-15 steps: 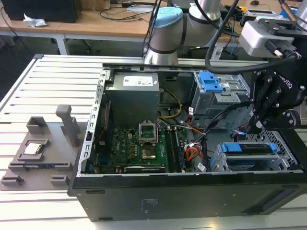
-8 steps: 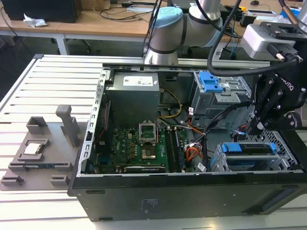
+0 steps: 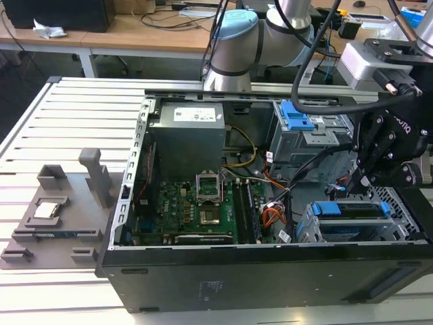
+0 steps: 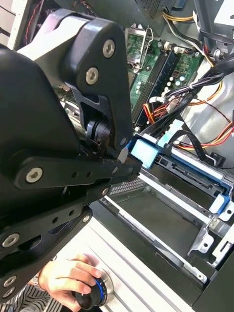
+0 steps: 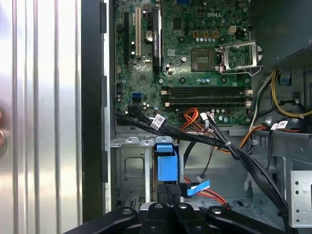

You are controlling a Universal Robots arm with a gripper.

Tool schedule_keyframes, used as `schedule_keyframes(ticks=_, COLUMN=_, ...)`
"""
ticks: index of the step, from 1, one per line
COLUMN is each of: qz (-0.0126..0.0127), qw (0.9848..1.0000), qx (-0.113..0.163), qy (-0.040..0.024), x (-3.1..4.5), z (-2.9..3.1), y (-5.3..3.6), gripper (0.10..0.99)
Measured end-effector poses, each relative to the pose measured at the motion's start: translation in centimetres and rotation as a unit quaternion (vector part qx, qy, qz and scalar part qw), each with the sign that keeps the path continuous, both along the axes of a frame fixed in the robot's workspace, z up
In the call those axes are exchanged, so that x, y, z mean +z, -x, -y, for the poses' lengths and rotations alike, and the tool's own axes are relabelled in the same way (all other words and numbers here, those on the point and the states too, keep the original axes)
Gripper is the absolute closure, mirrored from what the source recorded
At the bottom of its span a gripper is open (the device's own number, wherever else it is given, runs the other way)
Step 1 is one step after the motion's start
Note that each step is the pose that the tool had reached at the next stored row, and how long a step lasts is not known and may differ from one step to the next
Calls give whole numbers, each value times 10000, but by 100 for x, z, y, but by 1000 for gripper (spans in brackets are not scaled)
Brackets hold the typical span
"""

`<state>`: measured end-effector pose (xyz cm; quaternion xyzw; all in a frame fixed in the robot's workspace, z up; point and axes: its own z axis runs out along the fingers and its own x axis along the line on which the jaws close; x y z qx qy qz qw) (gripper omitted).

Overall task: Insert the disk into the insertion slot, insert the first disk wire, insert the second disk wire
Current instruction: 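Insert the disk into the insertion slot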

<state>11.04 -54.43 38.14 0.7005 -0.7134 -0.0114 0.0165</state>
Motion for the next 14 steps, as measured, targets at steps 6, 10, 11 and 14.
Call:
schedule_keyframes(ticks=6, qz=0, qw=10000, qx=0, qy=1, x=-67, z=0, y=-32, gripper=980)
schedule_keyframes(ticks=10, qz=-5, qw=10000, qx=0, qy=1, x=-98, z=0, y=-155, gripper=980)
schedule_keyframes(ticks=11, qz=-5, qw=10000, qx=0, qy=1, x=-101, z=0, y=-176, gripper=980)
schedule_keyframes(ticks=14, qz=-5, qw=10000, qx=-1, qy=2, x=-103, z=0, y=-213, gripper=980)
